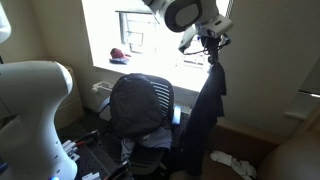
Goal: Put the shirt on the black chair on the brown chair
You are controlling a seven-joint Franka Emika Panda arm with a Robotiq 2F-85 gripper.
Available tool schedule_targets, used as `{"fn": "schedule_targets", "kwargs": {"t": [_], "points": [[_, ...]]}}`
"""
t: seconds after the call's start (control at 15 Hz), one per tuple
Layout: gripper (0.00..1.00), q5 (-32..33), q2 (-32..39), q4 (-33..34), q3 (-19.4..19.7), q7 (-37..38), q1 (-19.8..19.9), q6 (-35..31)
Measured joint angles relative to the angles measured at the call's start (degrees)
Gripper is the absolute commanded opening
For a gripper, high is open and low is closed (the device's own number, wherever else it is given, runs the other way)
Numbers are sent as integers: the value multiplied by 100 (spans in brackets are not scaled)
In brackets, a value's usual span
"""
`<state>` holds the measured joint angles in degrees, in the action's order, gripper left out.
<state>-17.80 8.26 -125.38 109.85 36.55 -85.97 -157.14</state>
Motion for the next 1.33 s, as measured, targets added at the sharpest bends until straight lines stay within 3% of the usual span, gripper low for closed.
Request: {"fn": "schedule_targets", "kwargs": {"t": [0.2,0.4,0.53,0.67,0.8,0.87,0.93,1.0,1.13,1.2,1.33], "points": [[1,-1238,199,472,770,-308,-539,12],[1,-2094,576,852,1540,-480,-781,13],[1,-1844,883,923,1877,-358,-603,37],[1,-1220,1062,866,1924,-181,-254,108],[1,-557,1092,655,1758,-17,67,90],[1,-377,1105,514,1470,20,388,58],[29,-243,1133,366,1059,19,827,23],[5,-109,1162,224,633,20,1264,4],[17,4,1200,-21,-168,-2,2024,-5],[26,9,1229,-80,-346,-6,2188,-12],[29,10,1305,-96,-394,-12,2247,-12]]}}
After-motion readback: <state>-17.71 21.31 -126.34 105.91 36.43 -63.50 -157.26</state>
